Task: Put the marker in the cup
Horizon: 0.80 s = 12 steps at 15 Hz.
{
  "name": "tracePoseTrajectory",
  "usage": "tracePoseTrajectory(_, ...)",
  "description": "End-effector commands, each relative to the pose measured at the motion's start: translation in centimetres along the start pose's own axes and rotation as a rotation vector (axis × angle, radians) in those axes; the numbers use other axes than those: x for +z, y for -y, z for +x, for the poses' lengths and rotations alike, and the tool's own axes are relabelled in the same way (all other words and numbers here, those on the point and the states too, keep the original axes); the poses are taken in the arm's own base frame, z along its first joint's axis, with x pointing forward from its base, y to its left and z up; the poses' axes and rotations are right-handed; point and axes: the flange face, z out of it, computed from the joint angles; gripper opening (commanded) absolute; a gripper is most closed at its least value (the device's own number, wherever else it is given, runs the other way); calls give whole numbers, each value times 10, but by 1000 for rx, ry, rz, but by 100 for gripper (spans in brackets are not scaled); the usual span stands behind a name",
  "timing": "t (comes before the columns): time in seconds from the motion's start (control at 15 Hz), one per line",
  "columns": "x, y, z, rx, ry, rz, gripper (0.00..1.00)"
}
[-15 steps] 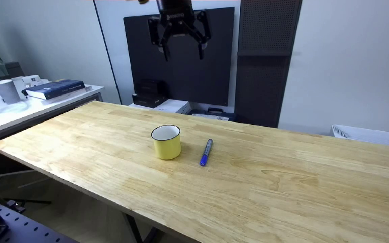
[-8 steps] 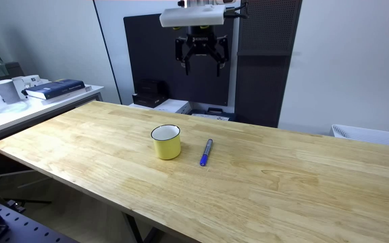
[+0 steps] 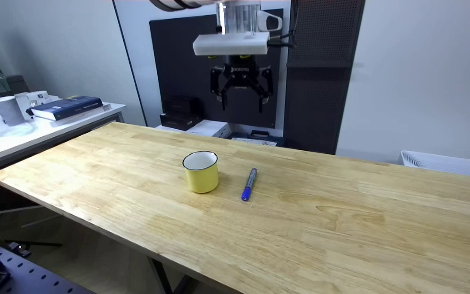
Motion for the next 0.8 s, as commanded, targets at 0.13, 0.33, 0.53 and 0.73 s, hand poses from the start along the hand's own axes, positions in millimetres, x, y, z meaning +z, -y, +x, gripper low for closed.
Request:
tracePoseTrajectory(0.13,67,-25,15,53,112,16,100)
tracePoseTrajectory(0.33,97,-36,25,65,181,28,100)
tracePoseTrajectory(0.53,120,-39,40,62,242,15,100)
tracePoseTrajectory(0.73,139,-40,54,56,289,7,100)
